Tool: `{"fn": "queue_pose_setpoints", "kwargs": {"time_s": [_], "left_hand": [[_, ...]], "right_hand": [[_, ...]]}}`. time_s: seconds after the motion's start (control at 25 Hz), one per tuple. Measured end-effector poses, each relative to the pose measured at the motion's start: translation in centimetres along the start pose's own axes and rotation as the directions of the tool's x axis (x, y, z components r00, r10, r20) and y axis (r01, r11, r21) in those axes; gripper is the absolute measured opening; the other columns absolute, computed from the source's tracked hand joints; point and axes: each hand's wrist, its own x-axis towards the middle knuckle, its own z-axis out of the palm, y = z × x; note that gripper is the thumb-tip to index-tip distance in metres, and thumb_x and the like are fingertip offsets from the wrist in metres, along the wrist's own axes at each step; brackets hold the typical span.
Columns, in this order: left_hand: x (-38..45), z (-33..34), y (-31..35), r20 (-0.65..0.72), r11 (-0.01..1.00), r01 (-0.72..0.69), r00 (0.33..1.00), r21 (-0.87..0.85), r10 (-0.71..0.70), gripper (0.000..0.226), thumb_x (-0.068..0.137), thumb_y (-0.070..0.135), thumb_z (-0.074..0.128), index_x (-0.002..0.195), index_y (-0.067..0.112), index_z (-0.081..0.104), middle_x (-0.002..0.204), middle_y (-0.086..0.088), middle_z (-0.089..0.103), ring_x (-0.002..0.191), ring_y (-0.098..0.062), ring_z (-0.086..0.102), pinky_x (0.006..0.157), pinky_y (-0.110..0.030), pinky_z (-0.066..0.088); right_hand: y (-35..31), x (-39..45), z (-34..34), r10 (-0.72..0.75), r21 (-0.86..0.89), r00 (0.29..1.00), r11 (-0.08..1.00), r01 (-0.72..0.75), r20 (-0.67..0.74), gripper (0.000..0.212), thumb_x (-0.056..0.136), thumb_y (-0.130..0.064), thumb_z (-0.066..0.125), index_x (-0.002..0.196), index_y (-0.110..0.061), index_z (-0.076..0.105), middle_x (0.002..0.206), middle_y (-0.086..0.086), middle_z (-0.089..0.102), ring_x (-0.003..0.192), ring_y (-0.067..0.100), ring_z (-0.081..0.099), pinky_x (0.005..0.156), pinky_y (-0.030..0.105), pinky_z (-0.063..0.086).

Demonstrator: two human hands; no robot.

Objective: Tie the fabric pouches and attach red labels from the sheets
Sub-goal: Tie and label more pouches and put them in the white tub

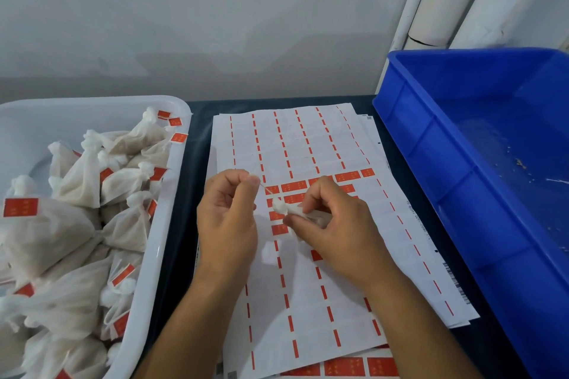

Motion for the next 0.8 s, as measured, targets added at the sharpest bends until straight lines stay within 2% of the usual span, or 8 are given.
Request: {"fn": "queue_pose_setpoints", "kwargs": {"time_s": [0.12,0.24,0.32,0.44,0.52,0.6,0.64,0.8], "left_hand": [[-0.1,0.1,-0.3,-0.012,1.0,-0.016,1.0,0.024,0.016,0.016,0.103,0.025,0.059,0.096,0.012,0.066,0.095,0.007,0.073,0.088,-0.001,0.07,0.066,-0.008,0.051],[-0.1,0.3,-0.3,-0.001,0.999,-0.023,1.0,0.03,0.023,0.016,0.104,0.024,0.057,0.093,0.015,0.065,0.094,0.013,0.074,0.092,-0.001,0.07,0.067,-0.007,0.051],[0.0,0.3,-0.2,0.012,1.0,-0.001,1.0,0.01,0.001,0.018,0.105,0.022,0.055,0.091,0.016,0.065,0.094,0.016,0.074,0.092,-0.003,0.072,0.064,-0.009,0.053],[0.2,0.0,-0.2,0.037,0.998,0.048,0.998,-0.029,-0.047,0.015,0.105,0.024,0.055,0.096,0.015,0.064,0.093,0.015,0.075,0.088,-0.004,0.074,0.06,-0.011,0.054],[0.4,-0.3,-0.2,0.03,0.999,0.041,0.999,-0.031,-0.041,0.014,0.104,0.026,0.057,0.097,0.016,0.064,0.091,0.014,0.075,0.085,-0.004,0.074,0.06,-0.01,0.054],[0.6,-0.4,-0.3,0.013,0.998,0.04,0.999,-0.042,-0.04,0.013,0.102,0.029,0.058,0.095,0.021,0.065,0.09,0.013,0.074,0.085,-0.005,0.074,0.061,-0.01,0.054],[0.7,-0.5,-0.4,0.004,0.998,0.043,0.999,-0.048,-0.042,0.013,0.101,0.031,0.058,0.094,0.023,0.065,0.091,0.014,0.074,0.086,-0.005,0.074,0.061,-0.01,0.054],[0.9,-0.3,-0.8,-0.004,0.999,0.045,0.999,-0.002,-0.045,0.011,0.101,0.038,0.058,0.1,0.029,0.063,0.099,0.02,0.072,0.095,-0.002,0.071,0.062,-0.009,0.054]], "right_hand": [[0.6,0.2,0.2,0.001,-0.05,1.0,0.999,-0.002,-0.01,0.028,0.084,-0.049,0.075,0.085,-0.038,0.049,0.093,-0.025,0.063,0.107,-0.016,0.052,0.068,-0.007,0.04],[0.7,0.2,0.1,0.011,-0.052,1.0,0.999,-0.011,0.003,0.027,0.086,-0.049,0.076,0.089,-0.039,0.051,0.101,-0.031,0.059,0.105,-0.019,0.05,0.066,-0.007,0.039],[0.6,0.2,-0.3,0.043,-0.006,0.999,0.999,-0.043,0.014,0.024,0.087,-0.055,0.073,0.097,-0.044,0.053,0.105,-0.036,0.058,0.103,-0.019,0.053,0.063,-0.003,0.044],[1.2,0.6,-2.0,0.112,0.026,0.978,0.994,-0.109,-0.176,0.019,0.095,-0.058,0.061,0.104,-0.042,0.056,0.106,-0.027,0.067,0.096,-0.003,0.067,0.073,0.013,0.057],[2.1,0.9,-4.0,0.163,-0.157,0.947,0.965,-0.212,-0.276,0.019,0.098,-0.054,0.058,0.106,-0.037,0.054,0.115,-0.014,0.066,0.095,0.007,0.067,0.078,0.022,0.057],[3.2,1.0,-5.9,0.238,-0.363,0.936,0.874,-0.323,-0.26,0.022,0.099,-0.052,0.058,0.112,-0.035,0.051,0.124,-0.005,0.061,0.099,0.01,0.06,0.084,0.03,0.054],[3.7,0.9,-6.5,0.276,-0.413,0.932,0.84,-0.353,-0.234,0.024,0.099,-0.052,0.058,0.113,-0.036,0.049,0.126,-0.003,0.06,0.101,0.011,0.057,0.086,0.033,0.053],[4.3,0.3,-7.5,0.369,-0.42,0.919,0.819,-0.392,-0.137,0.028,0.096,-0.055,0.061,0.114,-0.038,0.048,0.123,-0.006,0.06,0.098,0.011,0.058,0.075,0.024,0.047]]}}
